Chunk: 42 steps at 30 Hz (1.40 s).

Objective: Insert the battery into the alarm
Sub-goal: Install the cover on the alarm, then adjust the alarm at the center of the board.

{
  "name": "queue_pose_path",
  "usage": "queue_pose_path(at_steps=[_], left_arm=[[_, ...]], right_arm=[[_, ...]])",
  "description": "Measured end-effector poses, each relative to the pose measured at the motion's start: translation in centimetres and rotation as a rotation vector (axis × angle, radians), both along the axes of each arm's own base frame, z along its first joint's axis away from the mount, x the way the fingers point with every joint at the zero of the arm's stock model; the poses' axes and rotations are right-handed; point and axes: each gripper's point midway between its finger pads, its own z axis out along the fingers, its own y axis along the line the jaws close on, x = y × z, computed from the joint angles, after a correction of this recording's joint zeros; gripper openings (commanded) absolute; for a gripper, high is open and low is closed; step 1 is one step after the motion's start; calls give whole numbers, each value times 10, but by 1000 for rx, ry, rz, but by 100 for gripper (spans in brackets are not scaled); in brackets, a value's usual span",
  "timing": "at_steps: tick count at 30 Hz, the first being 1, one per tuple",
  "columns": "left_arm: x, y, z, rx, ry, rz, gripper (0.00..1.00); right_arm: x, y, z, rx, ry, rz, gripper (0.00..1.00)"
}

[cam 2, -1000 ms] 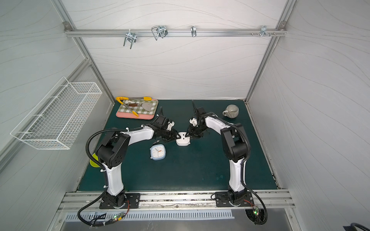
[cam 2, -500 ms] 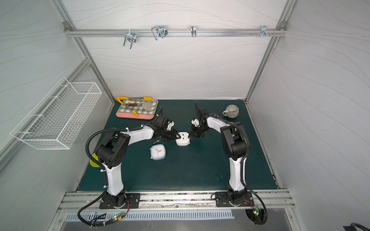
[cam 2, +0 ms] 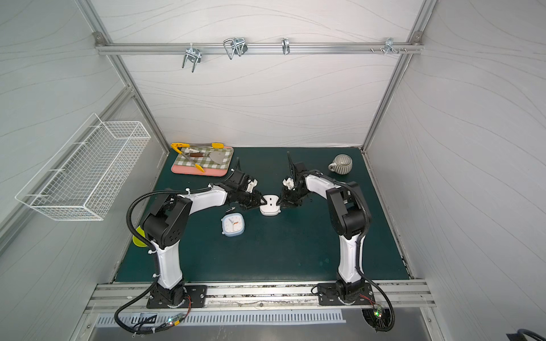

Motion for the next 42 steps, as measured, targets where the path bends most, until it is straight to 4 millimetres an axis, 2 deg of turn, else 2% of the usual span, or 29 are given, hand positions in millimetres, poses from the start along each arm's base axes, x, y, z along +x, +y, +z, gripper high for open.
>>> queue_pose_path(at_steps=[6, 11, 13, 16, 20, 22, 28, 38, 42], left_arm=[[1, 1, 3, 2, -8, 7, 61], [4, 15, 34, -27, -88, 60, 71], [8, 29, 49, -44, -132, 112, 74], [14, 57, 56, -58, -165, 213, 77], [13, 94, 46, -40, -148, 334, 80], [13, 105, 43, -25, -145, 370, 80], [16, 108, 56, -42, -184, 392, 81], [17, 107, 57, -48, -188, 392, 81], [16, 107, 57, -51, -187, 389, 81]], right_arm=[[2, -7, 9, -40, -61, -14, 69], [3, -8, 10, -111, -121, -5, 91], [2, -5, 9, -156, -146, 8, 99], [-1, 5, 12, -213, -191, 36, 99], [-1, 26, 25, -274, -275, 71, 99], [1, 37, 30, -302, -311, 82, 99], [2, 53, 22, -409, -341, 84, 99], [0, 52, 3, -471, -289, 56, 98], [1, 52, 2, -480, -278, 54, 97]])
